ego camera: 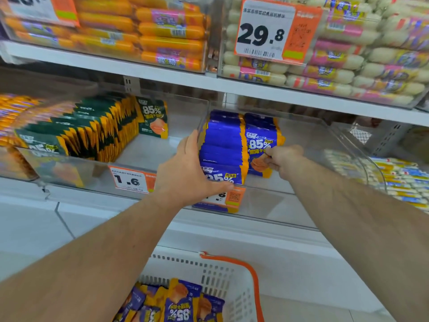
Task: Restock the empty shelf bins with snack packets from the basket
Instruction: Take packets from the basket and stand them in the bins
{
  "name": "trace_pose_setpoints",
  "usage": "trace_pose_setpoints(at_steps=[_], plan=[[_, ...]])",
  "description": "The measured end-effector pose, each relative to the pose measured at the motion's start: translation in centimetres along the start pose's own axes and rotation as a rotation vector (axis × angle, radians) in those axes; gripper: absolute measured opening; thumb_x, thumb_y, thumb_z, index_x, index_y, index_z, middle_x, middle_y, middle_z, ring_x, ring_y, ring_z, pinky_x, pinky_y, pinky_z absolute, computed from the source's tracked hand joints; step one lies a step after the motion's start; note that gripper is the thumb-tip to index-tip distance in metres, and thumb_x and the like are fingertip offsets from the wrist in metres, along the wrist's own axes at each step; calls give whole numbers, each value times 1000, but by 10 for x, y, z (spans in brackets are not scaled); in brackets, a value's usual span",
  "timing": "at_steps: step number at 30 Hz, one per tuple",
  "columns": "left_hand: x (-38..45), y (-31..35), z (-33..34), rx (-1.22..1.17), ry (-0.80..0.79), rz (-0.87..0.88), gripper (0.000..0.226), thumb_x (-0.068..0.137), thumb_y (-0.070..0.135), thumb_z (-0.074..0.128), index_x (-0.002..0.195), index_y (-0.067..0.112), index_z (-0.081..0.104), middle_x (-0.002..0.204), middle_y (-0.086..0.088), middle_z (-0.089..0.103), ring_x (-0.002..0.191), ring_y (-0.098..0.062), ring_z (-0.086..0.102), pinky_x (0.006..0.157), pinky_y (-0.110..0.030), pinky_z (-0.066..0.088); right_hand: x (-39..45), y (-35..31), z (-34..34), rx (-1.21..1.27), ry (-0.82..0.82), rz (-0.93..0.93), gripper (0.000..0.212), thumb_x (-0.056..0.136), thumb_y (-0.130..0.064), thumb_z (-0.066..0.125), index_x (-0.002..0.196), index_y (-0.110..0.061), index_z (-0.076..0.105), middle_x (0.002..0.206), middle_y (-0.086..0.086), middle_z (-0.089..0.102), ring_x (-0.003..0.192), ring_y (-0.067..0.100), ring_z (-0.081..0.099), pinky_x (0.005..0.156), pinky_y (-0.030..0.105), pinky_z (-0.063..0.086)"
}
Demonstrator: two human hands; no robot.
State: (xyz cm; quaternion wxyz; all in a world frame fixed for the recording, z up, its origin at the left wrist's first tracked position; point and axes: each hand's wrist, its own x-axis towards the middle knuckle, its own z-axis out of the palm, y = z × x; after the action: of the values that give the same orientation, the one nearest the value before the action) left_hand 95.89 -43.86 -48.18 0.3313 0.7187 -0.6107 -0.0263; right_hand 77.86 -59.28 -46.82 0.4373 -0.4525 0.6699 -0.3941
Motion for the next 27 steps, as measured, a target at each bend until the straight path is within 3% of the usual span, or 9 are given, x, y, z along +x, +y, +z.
trace_pose_setpoints(at_steps=[8, 11, 15, 16, 18, 20, 23, 25, 27], plan=[[-1, 0, -1, -8, -3, 6, 127, 52, 75, 76, 149, 25, 12, 149, 8, 33, 122, -10, 52, 92, -37, 49, -3, 0, 0, -56, -23, 2, 13, 82, -3, 73, 77, 1, 61, 79, 14, 70, 85, 28, 72, 82, 43, 59], [0, 1, -2, -18, -11, 5, 124, 52, 75, 76, 147, 27, 13, 146, 9, 36, 120, -9, 53, 90, -36, 50, -8, -2, -2, -49, -146, 32, 12, 92, 4, 57, 80, 2, 56, 74, 13, 65, 64, 21, 65, 62, 28, 55], [-1, 2, -4, -29, -26, 5, 120, 52, 75, 76, 145, 28, 17, 144, 9, 38, 118, -8, 54, 88, -35, 50, -16, -6, -7, 4, -204, 82, 10, 99, 2, 46, 106, -1, 52, 82, 15, 67, 68, 21, 66, 42, 21, 51], [-1, 2, -5, -34, -32, 7, 119, 53, 74, 76, 145, 28, 17, 143, 9, 39, 117, -8, 54, 87, -34, 49, -18, -7, -8, 5, -203, 82, 10, 99, 2, 46, 107, -2, 51, 83, 14, 67, 71, 20, 66, 44, 21, 51], [-1, 2, -6, -41, -39, 13, 117, 53, 73, 77, 144, 28, 18, 143, 9, 40, 116, -7, 54, 86, -32, 48, -20, -6, -9, -25, -194, 70, 8, 96, 2, 52, 103, -3, 53, 88, 13, 68, 76, 20, 66, 65, 24, 54], [-1, 1, -7, -46, -43, 16, 118, 54, 72, 77, 145, 27, 19, 143, 8, 40, 116, -7, 54, 87, -32, 48, -25, -6, -11, -43, -186, 50, 11, 90, 4, 60, 88, -5, 54, 93, 12, 67, 84, 22, 65, 79, 31, 51], [-1, 1, -9, -73, -70, 16, 120, 53, 71, 78, 146, 26, 18, 145, 6, 38, 117, -9, 55, 90, -36, 49, -30, -6, -14, -28, -66, 1, 21, 83, 7, 65, 75, -7, 52, 83, 10, 65, 77, 24, 61, 78, 35, 54], [0, 2, -12, -120, -109, 14, 121, 53, 69, 80, 147, 26, 17, 146, 5, 36, 119, -10, 54, 94, -37, 50, -40, -10, -16, -80, 114, -107, 6, 83, 0, 59, 83, -5, 56, 89, 12, 64, 75, 26, 57, 69, 36, 51], [-1, 2, -17, -179, -127, 10, 126, 52, 66, 81, 149, 23, 14, 153, 1, 26, 132, -13, 42, 102, -38, 45, -57, -12, -17, -132, 227, -278, 26, 85, -4, 55, 110, -8, 59, 97, 5, 57, 85, 24, 55, 72, 34, 50]])
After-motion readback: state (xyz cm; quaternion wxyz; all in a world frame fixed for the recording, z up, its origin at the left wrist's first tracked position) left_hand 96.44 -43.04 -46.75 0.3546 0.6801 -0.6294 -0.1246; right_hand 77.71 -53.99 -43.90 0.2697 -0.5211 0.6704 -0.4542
